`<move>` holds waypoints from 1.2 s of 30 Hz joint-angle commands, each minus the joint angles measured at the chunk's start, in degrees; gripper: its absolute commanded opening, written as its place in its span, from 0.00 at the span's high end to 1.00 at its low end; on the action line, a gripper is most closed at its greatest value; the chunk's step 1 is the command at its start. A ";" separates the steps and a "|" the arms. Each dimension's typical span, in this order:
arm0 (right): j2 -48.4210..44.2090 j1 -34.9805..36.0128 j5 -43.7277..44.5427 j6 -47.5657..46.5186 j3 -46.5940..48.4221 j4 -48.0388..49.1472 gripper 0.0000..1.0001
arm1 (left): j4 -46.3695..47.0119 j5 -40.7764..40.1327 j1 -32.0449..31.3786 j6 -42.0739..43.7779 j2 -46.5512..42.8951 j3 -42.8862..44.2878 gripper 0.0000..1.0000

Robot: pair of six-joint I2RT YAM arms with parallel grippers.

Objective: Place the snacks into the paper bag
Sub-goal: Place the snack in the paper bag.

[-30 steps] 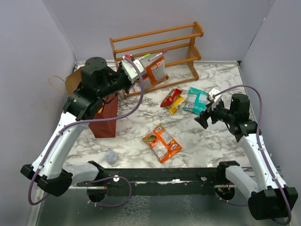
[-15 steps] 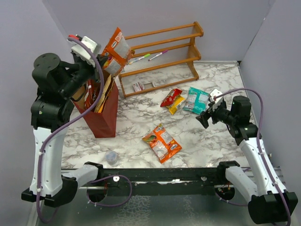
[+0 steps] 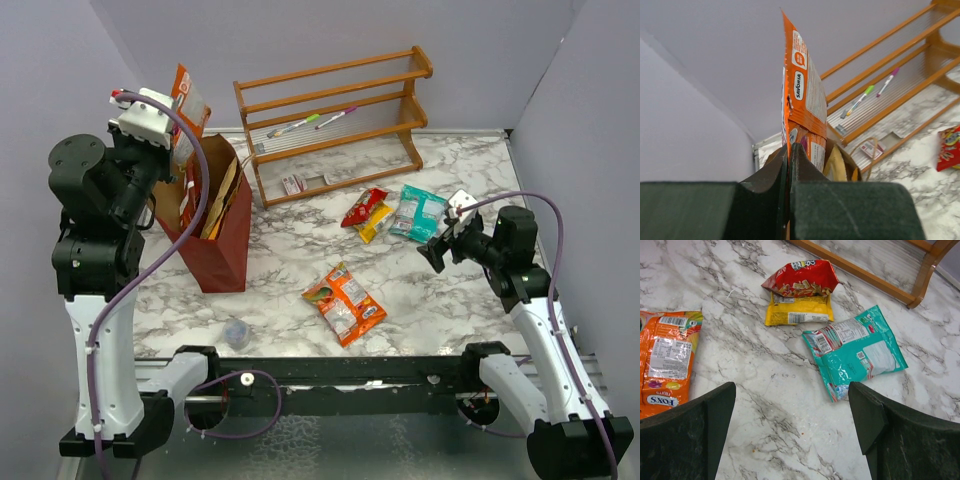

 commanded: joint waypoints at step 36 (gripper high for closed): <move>-1.53 0.13 -1.20 -1.82 -1.26 0.92 0.05 | 13.93 -0.11 1.62 7.05 7.06 -34.08 1.00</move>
